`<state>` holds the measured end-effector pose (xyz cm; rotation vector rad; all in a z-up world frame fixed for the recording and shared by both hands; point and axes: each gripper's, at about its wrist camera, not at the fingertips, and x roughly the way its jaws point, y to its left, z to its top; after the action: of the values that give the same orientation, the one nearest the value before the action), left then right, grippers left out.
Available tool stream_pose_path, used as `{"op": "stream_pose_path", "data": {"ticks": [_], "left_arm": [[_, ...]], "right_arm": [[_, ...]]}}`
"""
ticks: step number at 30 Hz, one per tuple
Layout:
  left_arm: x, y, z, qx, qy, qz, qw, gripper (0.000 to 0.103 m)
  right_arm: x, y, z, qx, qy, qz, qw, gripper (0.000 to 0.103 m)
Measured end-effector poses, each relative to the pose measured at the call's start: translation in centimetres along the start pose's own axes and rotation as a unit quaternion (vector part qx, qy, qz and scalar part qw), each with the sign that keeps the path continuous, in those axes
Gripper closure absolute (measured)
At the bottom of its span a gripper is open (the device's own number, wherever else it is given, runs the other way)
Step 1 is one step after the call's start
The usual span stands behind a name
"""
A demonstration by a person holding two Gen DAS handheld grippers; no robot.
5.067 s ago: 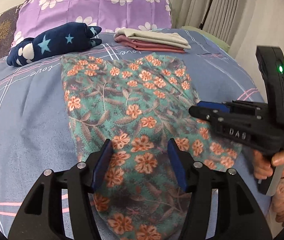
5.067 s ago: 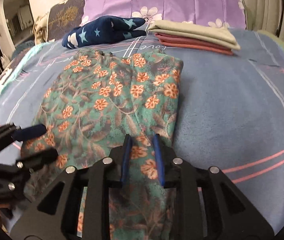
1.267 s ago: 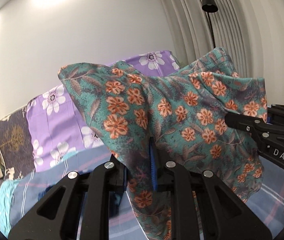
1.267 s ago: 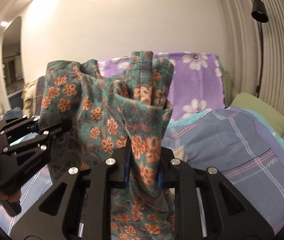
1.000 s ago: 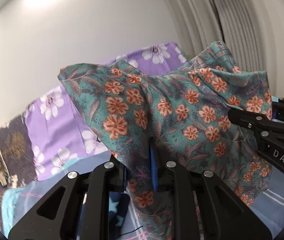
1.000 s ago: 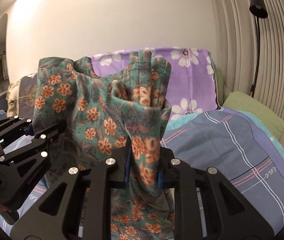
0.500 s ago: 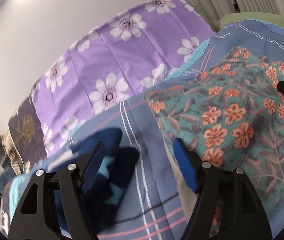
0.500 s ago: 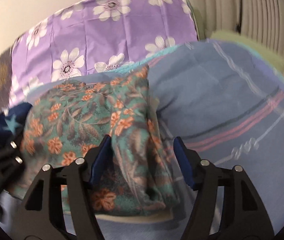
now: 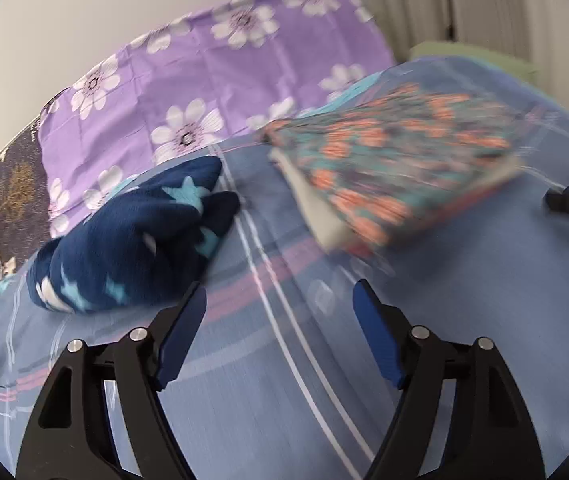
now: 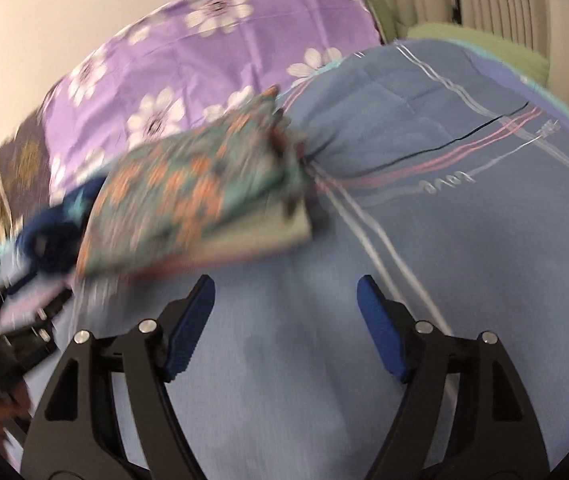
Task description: Fold small clothes
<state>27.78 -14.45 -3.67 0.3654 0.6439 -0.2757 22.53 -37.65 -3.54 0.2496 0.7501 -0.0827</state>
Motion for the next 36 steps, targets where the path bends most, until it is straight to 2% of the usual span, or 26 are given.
{"op": "stream_pose_path", "data": {"ticks": [2, 5, 8, 11, 12, 17, 19, 23, 30, 36], "left_arm": [[-3.1, -0.7, -1.5, -0.006, -0.016, -0.024, 0.9996, 0.026], [-8.0, -2.2, -3.9, -0.006, -0.038, -0.035, 0.9986, 0.023], [-12.0, -3.2, -5.3, 0.002, -0.062, -0.037, 0.9974, 0.021], [-16.2, -3.4, -6.4, -0.017, -0.095, -0.052, 0.9940, 0.014], [-17.7, -3.4, -6.8, -0.026, -0.108, -0.057, 0.9922, 0.009], [-22.2, -3.6, -8.8, -0.047, -0.145, -0.060, 0.9865, 0.002], [-23.4, -3.4, -9.6, -0.060, -0.152, -0.060, 0.9848, 0.002], [-24.8, -3.0, -10.7, -0.085, -0.150, -0.084, 0.9814, 0.002], [-25.5, -2.7, -12.5, -0.123, -0.138, -0.084, 0.9792, 0.001], [-25.1, -1.8, -13.9, -0.151, -0.120, -0.088, 0.9772, 0.001]], "right_arm": [[-2.5, 0.8, -2.7, -0.025, -0.004, 0.004, 1.000, 0.028], [-7.2, 2.3, -6.9, -0.044, -0.023, -0.005, 0.999, 0.027], [-12.5, 3.3, -10.3, -0.037, -0.053, 0.021, 0.998, 0.019], [-15.7, 4.2, -11.9, -0.040, -0.075, 0.029, 0.996, 0.012], [-16.8, 4.6, -12.4, -0.043, -0.084, 0.022, 0.995, 0.011], [-20.9, 6.0, -13.0, -0.050, -0.112, 0.006, 0.992, 0.005], [-22.2, 6.4, -13.2, -0.053, -0.130, -0.001, 0.990, 0.002], [-23.6, 7.2, -14.1, -0.060, -0.150, -0.027, 0.986, 0.002], [-23.6, 7.4, -15.5, -0.064, -0.140, -0.045, 0.987, 0.002], [-23.5, 7.7, -15.3, -0.053, -0.133, -0.041, 0.989, 0.002]]}}
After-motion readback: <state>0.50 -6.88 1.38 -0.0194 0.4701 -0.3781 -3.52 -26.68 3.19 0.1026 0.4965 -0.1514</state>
